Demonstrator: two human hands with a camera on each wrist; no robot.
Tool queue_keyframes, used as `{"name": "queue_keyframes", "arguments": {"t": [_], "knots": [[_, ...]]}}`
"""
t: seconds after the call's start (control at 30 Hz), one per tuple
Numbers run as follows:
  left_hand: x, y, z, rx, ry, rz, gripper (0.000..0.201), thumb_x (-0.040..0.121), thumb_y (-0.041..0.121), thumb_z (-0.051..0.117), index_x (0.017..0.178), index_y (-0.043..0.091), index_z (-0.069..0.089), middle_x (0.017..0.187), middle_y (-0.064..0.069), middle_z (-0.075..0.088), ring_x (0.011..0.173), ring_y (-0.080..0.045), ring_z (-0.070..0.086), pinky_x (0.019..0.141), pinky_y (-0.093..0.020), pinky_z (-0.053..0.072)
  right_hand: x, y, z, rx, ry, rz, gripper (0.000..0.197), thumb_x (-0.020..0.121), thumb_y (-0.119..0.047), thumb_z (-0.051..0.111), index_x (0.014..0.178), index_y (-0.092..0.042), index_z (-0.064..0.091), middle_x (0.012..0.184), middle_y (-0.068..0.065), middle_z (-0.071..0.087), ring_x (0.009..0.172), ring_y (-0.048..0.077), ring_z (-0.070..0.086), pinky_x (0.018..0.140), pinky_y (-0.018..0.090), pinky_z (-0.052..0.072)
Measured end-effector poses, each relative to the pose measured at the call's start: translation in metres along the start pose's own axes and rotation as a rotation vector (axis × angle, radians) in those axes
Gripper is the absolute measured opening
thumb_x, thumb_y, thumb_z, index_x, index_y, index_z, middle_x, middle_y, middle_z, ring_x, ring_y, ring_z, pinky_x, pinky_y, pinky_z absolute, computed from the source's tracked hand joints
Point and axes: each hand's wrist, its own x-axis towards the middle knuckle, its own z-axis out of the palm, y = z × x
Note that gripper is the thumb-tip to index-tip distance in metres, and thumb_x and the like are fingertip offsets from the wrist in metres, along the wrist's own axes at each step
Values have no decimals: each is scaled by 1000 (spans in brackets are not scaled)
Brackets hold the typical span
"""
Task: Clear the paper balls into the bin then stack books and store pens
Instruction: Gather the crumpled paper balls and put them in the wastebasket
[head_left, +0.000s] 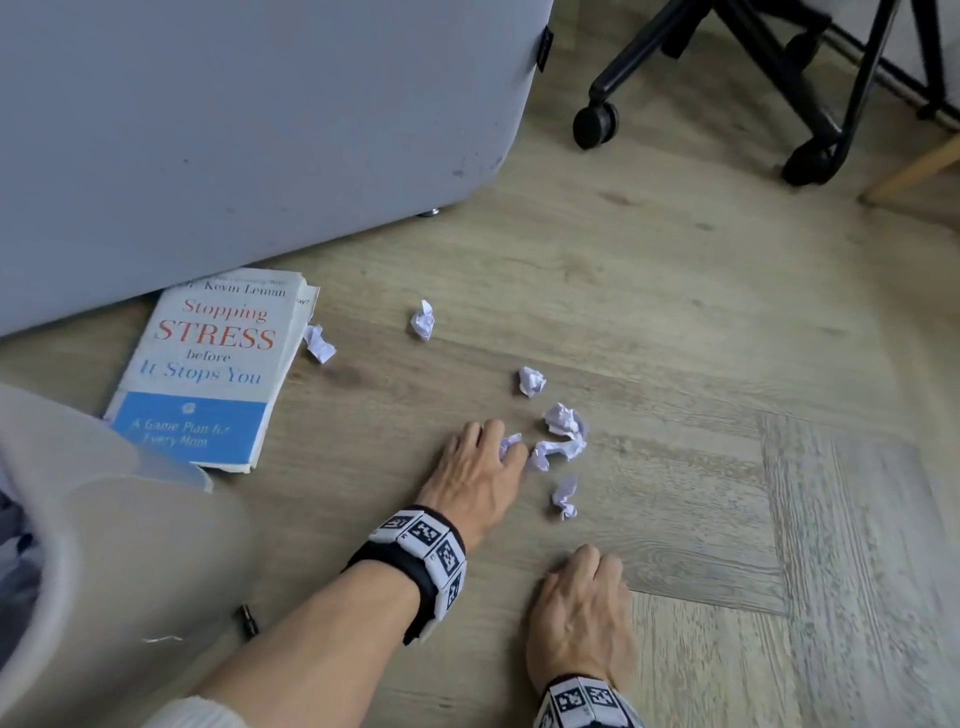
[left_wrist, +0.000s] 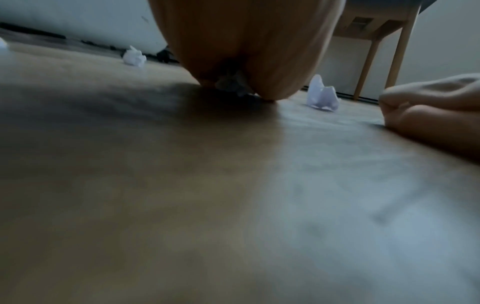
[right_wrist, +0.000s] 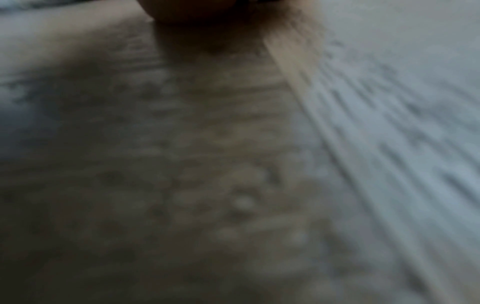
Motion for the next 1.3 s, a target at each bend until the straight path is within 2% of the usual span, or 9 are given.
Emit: {"name": "queue_keyframes", "arguments": {"t": [0.1, 0.2, 0.37, 0.53, 0.7, 0.83, 0.9, 1.13, 1.3], "knots": [[1, -13, -26, -65, -80, -85, 15, 84, 27, 47, 82, 15, 55, 84, -6, 55, 74, -29, 58, 56, -35, 40, 0, 0, -2, -17, -26, 21, 18, 86, -31, 48, 88, -12, 49, 98, 10, 48, 92, 33, 55, 67, 39, 43], [-3, -47, -56, -167, 85, -429, 23, 89, 30, 45, 77, 14, 56, 86, -5, 54, 74, -28, 54, 59, -30, 31, 2, 4, 3, 18, 53, -25, 17, 84, -25, 52, 81, -8, 49, 87, 15, 48, 79, 35, 57, 58, 37, 37], [1, -99, -81, -25, 209, -823, 28, 90, 24, 46, 104, 4, 58, 120, -12, 42, 76, -26, 54, 61, -33, 34, 6, 14, 14, -70, 436, -428, 26, 76, 0, 31, 54, -2, 45, 58, 12, 35, 52, 22, 37, 46, 27, 22], [8, -122, -62, -92, 167, -759, 34, 89, 17, 53, 119, 3, 56, 150, -7, 34, 106, -29, 56, 85, -38, 46, 12, 13, 13, 115, 249, -279, 27, 76, -10, 28, 57, 0, 44, 58, 13, 34, 45, 19, 31, 46, 28, 23], [21, -117, -48, 8, 142, -688, 21, 85, 19, 67, 93, 1, 62, 116, -15, 54, 83, -33, 56, 66, -41, 46, 15, 9, -2, 114, 24, -225, 15, 68, -23, 35, 68, -9, 38, 59, 19, 39, 37, 28, 46, 40, 29, 30], [24, -103, -44, -45, 110, -651, 18, 81, 11, 71, 87, -2, 60, 99, -18, 56, 79, -37, 55, 64, -40, 41, 26, 14, -35, -137, -370, -222, 16, 93, -34, 39, 88, -22, 30, 103, 8, 50, 95, 33, 63, 63, 33, 35], [23, -95, -48, -179, 127, -659, 21, 80, 7, 72, 91, -5, 59, 97, -20, 56, 81, -38, 56, 66, -38, 40, 37, 20, -55, -136, -468, -284, 17, 97, -35, 36, 90, -22, 28, 103, 3, 53, 102, 30, 60, 67, 33, 32], [37, -74, -65, -346, 142, -628, 47, 86, 5, 59, 131, 18, 52, 112, -10, 58, 103, -29, 56, 81, -35, 42, 81, 1, -79, 142, -257, -273, 30, 99, -20, 32, 128, -26, 33, 99, 1, 67, 71, 23, 61, 69, 35, 44], [37, -82, -54, -264, 29, -578, 11, 91, 17, 55, 92, 13, 65, 93, 1, 46, 91, -25, 56, 71, -24, 33, 82, -21, -42, 65, -169, -496, 18, 92, -45, 42, 102, -30, 45, 94, -1, 57, 74, 29, 66, 50, 36, 46]]}}
